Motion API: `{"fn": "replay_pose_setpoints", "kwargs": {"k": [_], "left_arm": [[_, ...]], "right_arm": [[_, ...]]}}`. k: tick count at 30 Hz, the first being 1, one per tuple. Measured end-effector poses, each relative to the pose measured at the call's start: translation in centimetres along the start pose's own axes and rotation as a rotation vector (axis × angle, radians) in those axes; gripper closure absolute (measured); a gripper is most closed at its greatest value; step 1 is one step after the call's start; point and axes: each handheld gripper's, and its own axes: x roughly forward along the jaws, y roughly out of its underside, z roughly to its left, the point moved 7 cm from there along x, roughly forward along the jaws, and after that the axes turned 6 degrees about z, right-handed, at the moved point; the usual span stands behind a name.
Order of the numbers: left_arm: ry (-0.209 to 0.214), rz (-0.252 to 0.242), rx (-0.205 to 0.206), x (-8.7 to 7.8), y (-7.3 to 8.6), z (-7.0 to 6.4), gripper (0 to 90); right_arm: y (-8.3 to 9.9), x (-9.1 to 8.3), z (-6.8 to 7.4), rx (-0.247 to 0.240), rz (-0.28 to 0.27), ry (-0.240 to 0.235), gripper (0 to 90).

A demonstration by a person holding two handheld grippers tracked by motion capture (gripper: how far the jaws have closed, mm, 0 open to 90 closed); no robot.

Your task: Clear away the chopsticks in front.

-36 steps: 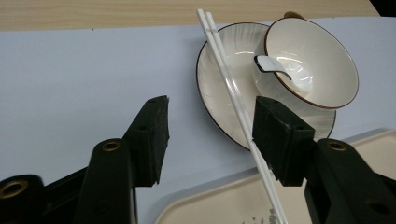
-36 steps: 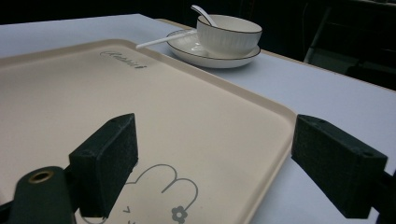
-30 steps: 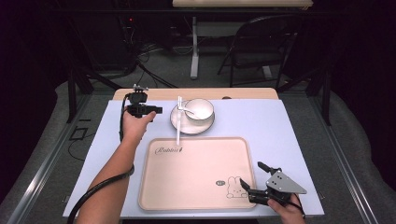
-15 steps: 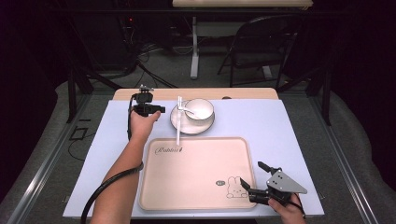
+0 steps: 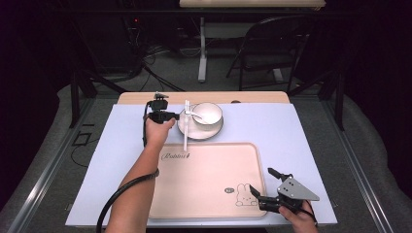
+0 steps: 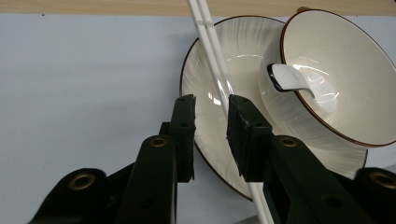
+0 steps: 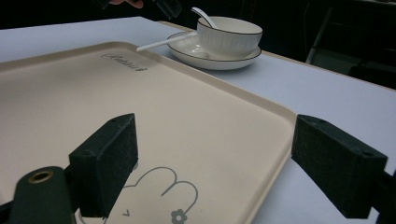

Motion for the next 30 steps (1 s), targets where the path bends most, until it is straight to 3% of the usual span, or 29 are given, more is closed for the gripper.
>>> {"fn": "replay_pose_setpoints", "kwargs": {"k": [9, 21, 30], "left_arm": [[0.002, -0.003, -0.005, 1.6, 0.4, -0.7, 78.2], [-0.015, -0.015, 0.002, 2.7, 0.5, -1.1, 78.7], [-0.001, -0.026, -0.02, 3.2, 0.2, -1.4, 79.0]], "right_arm": [[0.0, 0.0, -0.1, 0.004, -0.002, 0.0, 14.0], [0.0, -0.1, -0.1, 0.002, -0.004, -0.002, 14.0], [0.0, -0.1, -0.1, 0.007, -0.005, -0.004, 14.0]]}}
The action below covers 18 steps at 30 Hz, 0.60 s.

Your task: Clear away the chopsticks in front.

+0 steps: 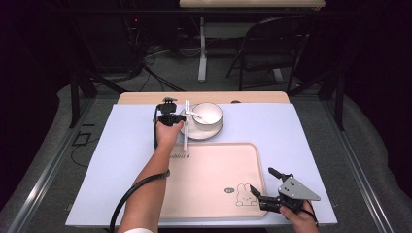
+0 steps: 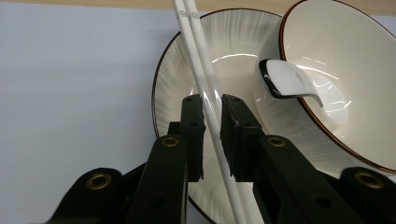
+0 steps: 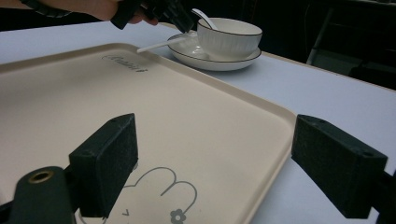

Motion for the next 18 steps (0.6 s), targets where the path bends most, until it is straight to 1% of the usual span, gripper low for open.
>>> {"fn": "replay_pose_setpoints", "kwargs": {"k": [2, 4, 7, 10, 15, 18], "left_arm": [[0.008, 0.002, -0.01, 0.12, 0.02, -0.08, 79.7], [0.008, 0.0, -0.01, 0.24, 0.02, -0.15, 80.2], [-0.006, 0.001, -0.01, 0.33, 0.0, -0.06, 80.5], [-0.001, 0.004, -0.02, 0.43, 0.01, 0.07, 80.9], [-0.018, 0.008, -0.021, 0.46, -0.1, 0.35, 82.2], [-0.018, 0.01, -0.029, 0.51, -0.16, 0.55, 81.4]], "right_arm": [[-0.02, -0.03, -0.04, -0.005, -0.001, 0.001, 14.0], [-0.03, -0.08, -0.1, -0.006, -0.002, 0.003, 14.0], [-0.02, -0.1, -0.16, -0.003, -0.002, 0.003, 14.0], [-0.04, -0.13, -0.16, -0.001, -0.003, 0.003, 14.0], [-0.04, -0.13, -0.13, -0.003, -0.003, 0.001, 14.0], [-0.05, -0.15, -0.13, -0.002, -0.004, 0.001, 14.0]]}}
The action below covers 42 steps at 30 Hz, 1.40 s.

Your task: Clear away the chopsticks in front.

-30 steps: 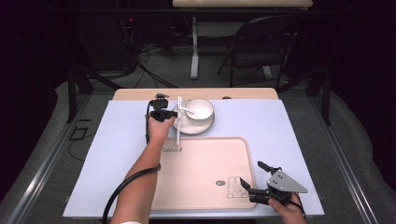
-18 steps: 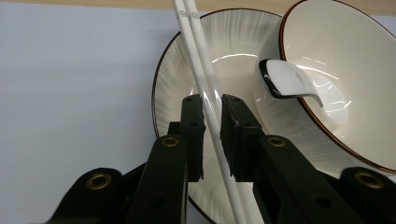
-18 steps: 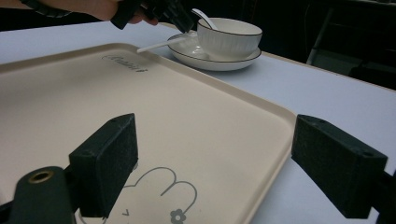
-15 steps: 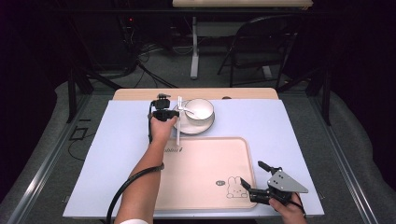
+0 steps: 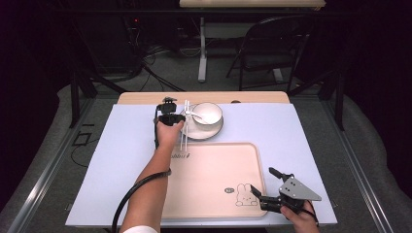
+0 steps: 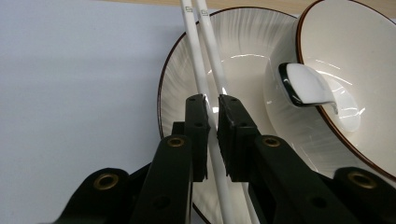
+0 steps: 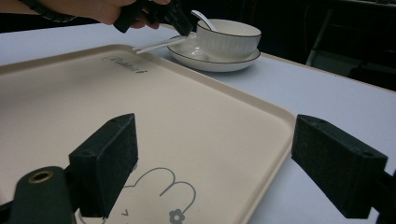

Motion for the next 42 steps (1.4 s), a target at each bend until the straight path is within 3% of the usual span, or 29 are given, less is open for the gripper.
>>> {"fn": "replay_pose_setpoints", "kwargs": {"k": [10, 28, 34, 42], "left_arm": [[-0.009, 0.031, -0.022, 0.68, 0.04, 0.27, 81.3], [0.033, 0.134, -0.147, 0.99, -0.15, 0.57, 84.1], [0.036, 0.162, -0.153, 0.92, -0.28, 0.76, 84.5], [0.037, 0.157, -0.149, 0.52, -0.38, 0.6, 84.8]], "right_arm": [[0.03, 0.01, -0.02, 0.002, 0.001, -0.001, 14.0], [-0.05, -0.08, 0.02, 0.001, -0.005, -0.005, 14.0], [-0.04, -0.1, 0.0, 0.003, -0.005, -0.006, 14.0], [-0.08, -0.11, -0.03, -0.001, -0.009, -0.008, 14.0]]}}
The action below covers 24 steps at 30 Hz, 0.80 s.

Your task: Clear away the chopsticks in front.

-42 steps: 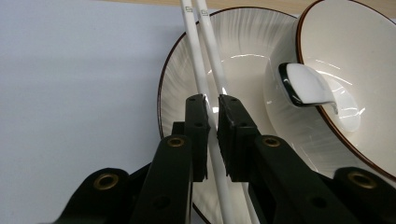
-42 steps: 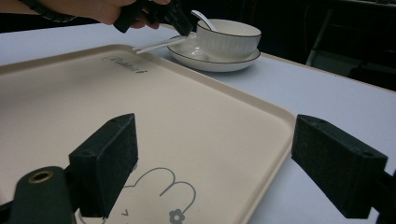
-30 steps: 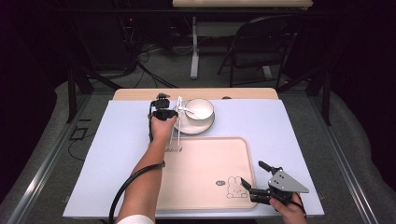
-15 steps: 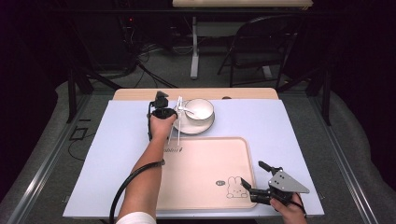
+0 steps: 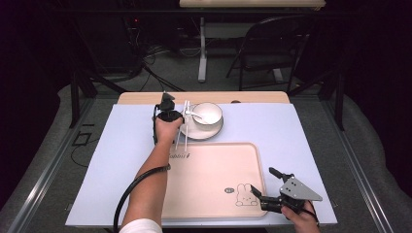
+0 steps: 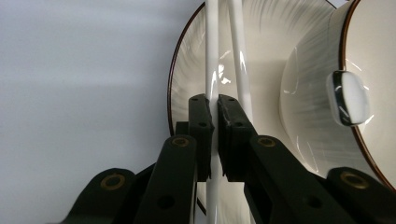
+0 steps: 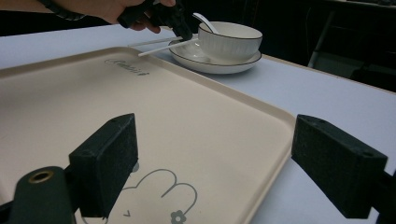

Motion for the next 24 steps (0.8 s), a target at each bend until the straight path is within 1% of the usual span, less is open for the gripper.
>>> {"fn": "replay_pose_setpoints", "kwargs": {"k": [2, 4, 5, 10, 12, 13, 14, 15, 17, 18, 21, 24], "left_arm": [[0.001, 0.001, 0.005, -0.4, 0.1, 0.0, 84.8], [0.003, -0.011, -0.001, -0.9, 0.2, 0.0, 84.9], [0.001, -0.015, 0.002, -1.2, 0.3, 0.0, 84.8], [-0.013, -0.029, -0.002, -2.8, 0.8, 0.5, 84.8], [-0.025, -0.034, -0.001, -3.5, 1.1, 0.7, 84.8], [-0.032, -0.034, 0.0, -3.9, 1.3, 0.8, 84.8], [-0.041, -0.034, 0.002, -4.3, 1.5, 0.9, 84.8], [-0.042, -0.047, 0.008, -5.0, 1.6, 0.8, 84.8], [-0.051, -0.047, 0.023, -5.9, 1.9, 0.8, 84.8], [-0.051, -0.055, 0.033, -6.4, 2.1, 0.7, 84.8], [-0.042, -0.078, 0.05, -8.1, 2.6, 0.6, 84.9], [-0.032, -0.085, 0.056, -9.3, 3.6, 0.8, 84.9]], "right_arm": [[0.0, 0.0, 0.0, 0.004, 0.002, -0.001, 14.0], [0.0, 0.1, 0.0, 0.003, 0.001, -0.001, 14.0], [0.0, 0.1, 0.0, 0.006, 0.002, -0.003, 14.0], [0.0, 0.1, 0.0, 0.006, 0.0, -0.011, 14.0], [-0.1, 0.0, 0.1, 0.001, -0.003, -0.012, 14.0], [-0.1, 0.0, 0.1, 0.005, -0.004, -0.014, 14.0], [-0.1, 0.0, 0.1, 0.007, -0.006, -0.017, 14.0], [-0.2, 0.0, 0.2, 0.01, -0.006, -0.022, 14.0], [-0.2, 0.0, 0.2, 0.007, -0.006, -0.03, 14.0], [-0.2, 0.0, 0.3, 0.008, -0.006, -0.032, 14.0], [-0.2, 0.0, 0.3, 0.008, -0.006, -0.036, 14.0], [-0.3, 0.0, 0.3, 0.011, -0.011, -0.036, 14.0]]}}
